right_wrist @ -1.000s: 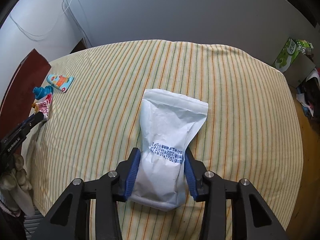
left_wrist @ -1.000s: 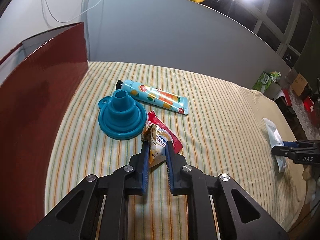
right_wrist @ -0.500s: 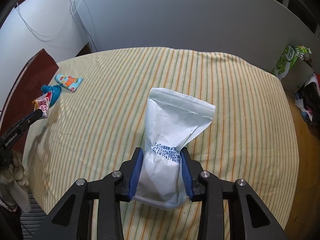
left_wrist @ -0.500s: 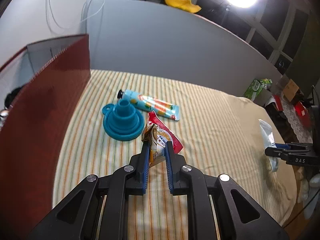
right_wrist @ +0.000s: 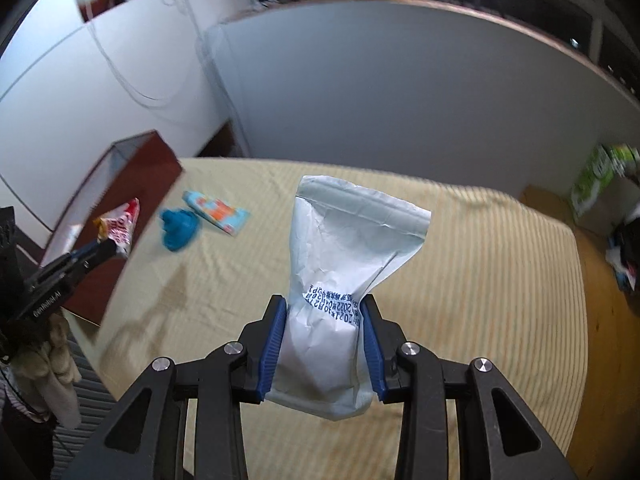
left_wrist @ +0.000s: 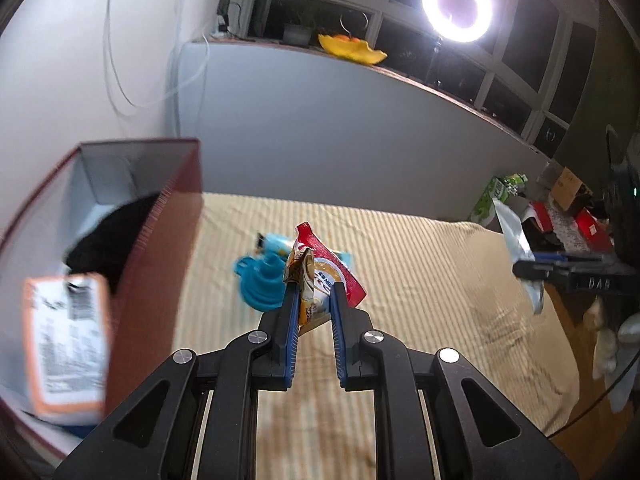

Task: Organize soft objects
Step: 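Carry both items into the box and open both grippers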

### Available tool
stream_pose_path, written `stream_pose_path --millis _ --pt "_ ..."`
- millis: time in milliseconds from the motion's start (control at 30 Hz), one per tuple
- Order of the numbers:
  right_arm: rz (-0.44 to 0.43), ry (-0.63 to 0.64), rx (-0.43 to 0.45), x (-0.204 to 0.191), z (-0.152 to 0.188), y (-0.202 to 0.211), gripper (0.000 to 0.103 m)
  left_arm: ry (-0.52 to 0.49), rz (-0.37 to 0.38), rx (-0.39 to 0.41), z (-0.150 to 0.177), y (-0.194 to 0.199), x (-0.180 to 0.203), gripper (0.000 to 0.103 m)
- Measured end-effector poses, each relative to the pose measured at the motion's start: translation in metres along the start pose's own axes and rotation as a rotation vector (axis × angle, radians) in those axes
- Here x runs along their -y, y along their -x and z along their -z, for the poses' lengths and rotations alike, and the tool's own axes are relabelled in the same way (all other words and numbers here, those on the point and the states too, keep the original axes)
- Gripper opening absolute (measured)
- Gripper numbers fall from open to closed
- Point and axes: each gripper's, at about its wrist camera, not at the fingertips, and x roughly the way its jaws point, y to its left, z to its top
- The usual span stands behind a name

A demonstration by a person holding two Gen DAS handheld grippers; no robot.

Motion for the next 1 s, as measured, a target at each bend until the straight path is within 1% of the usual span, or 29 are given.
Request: stream_pose_path --millis 133,233,333,600,767,867,1000 --pt "-0.045 0.049 0.034 -0.031 -0.025 0.002 0.034 0.005 -0.021 0.022 -0.008 0.02 -0.021 0.013" --pt "-0.086 0.096 0.044 -0.061 -0.048 -0.003 0.034 0.013 -0.051 0.044 -0.015 0.035 -0.039 0.013" --pt "-0.117 0.148 0.043 -0.09 -0.065 -0.009 0.034 0.019 -0.094 0.07 -0.02 0.052 -0.062 0.013" --pt "-0.249 0.238 0.012 -0.18 -0.115 -0.04 0.034 0.017 -0.217 0.107 -0.024 0.08 -0.112 0.013" --pt "-0.305 0.3 -0.023 -0.235 -0.131 -0.068 0.034 0.032 -0.278 0.108 -0.02 0.087 -0.135 0.013" --pt "-0.323 0.337 -0.045 -0.264 -0.133 -0.085 0.034 0.035 -0.305 0.099 -0.015 0.087 -0.145 0.013" --pt "-0.338 0.371 -0.072 -0.293 -0.138 -0.108 0.034 0.018 -0.34 0.088 -0.009 0.087 -0.153 0.013"
